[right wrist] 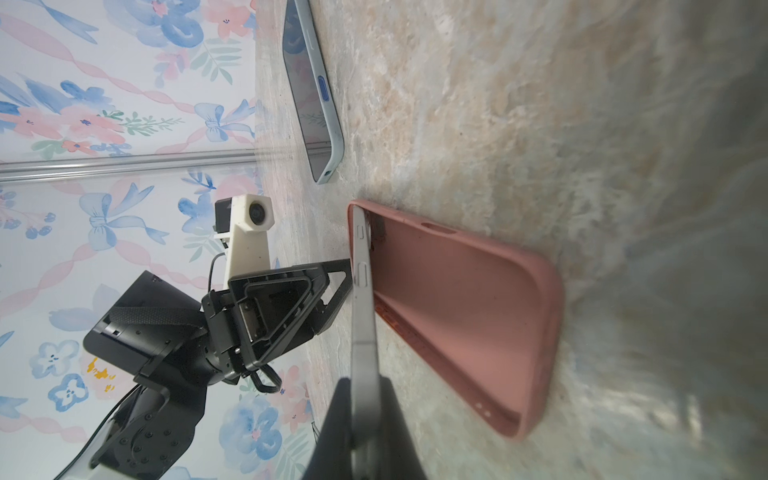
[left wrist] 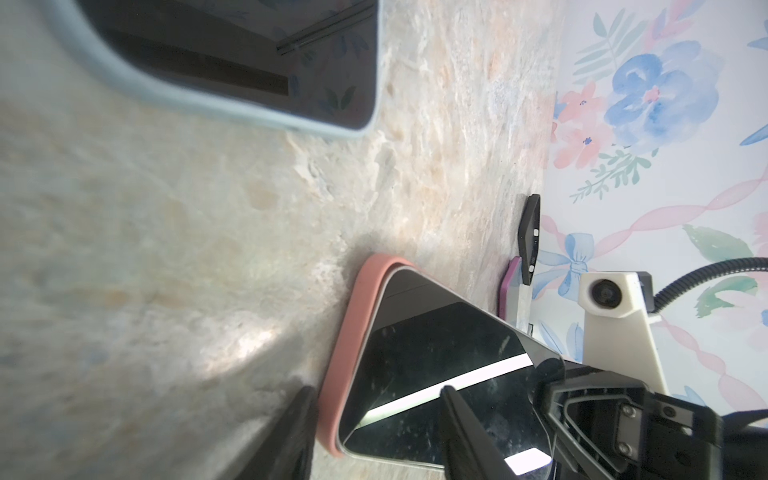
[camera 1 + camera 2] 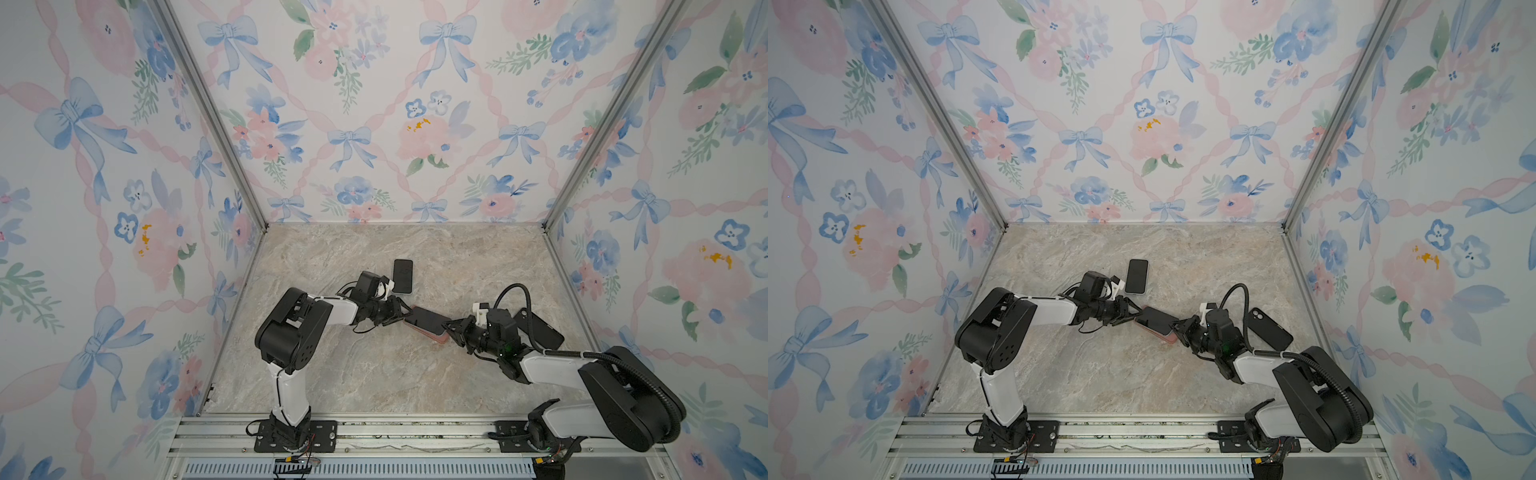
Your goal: Put the phone into the phone case
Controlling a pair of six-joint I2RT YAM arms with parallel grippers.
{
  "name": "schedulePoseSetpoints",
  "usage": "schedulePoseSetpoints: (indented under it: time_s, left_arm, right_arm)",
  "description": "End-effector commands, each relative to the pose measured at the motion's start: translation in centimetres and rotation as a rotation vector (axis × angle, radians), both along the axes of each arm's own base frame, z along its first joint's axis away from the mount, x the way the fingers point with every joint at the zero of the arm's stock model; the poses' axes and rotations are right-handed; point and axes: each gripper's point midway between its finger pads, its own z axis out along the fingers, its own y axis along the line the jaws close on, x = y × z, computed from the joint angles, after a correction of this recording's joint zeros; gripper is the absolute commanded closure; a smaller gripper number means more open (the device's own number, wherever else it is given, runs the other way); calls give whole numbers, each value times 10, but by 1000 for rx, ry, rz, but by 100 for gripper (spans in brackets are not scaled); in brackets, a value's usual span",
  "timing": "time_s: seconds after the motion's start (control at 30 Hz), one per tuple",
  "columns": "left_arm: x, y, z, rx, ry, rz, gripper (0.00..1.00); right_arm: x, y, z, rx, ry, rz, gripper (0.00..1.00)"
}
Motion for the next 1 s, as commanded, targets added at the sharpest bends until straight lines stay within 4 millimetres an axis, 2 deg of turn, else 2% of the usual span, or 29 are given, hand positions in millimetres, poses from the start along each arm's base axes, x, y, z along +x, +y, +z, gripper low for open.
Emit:
schedulePoseSetpoints:
  time_s: [0.0, 0.23, 0.67, 0.73, 0.97]
  left_arm:
    - [-14, 0, -3, -1, 39, -14, 51]
    - [-15, 0, 0, -3, 34, -16, 51]
    - [-28, -9, 10, -13, 27, -35, 51]
    - [-30, -11, 12, -17, 24, -39, 51]
    - [-41, -9, 21, -23, 15, -38, 51]
  right_arm:
    - [-6, 3, -12, -18, 57, 58, 100]
    - [-7, 18, -23, 17, 121, 181, 100]
    - [-5, 24, -45, -22, 160, 219, 100]
    - [-8, 24, -56, -37, 188, 227, 100]
    - [-11, 31, -66, -43, 206, 256, 93]
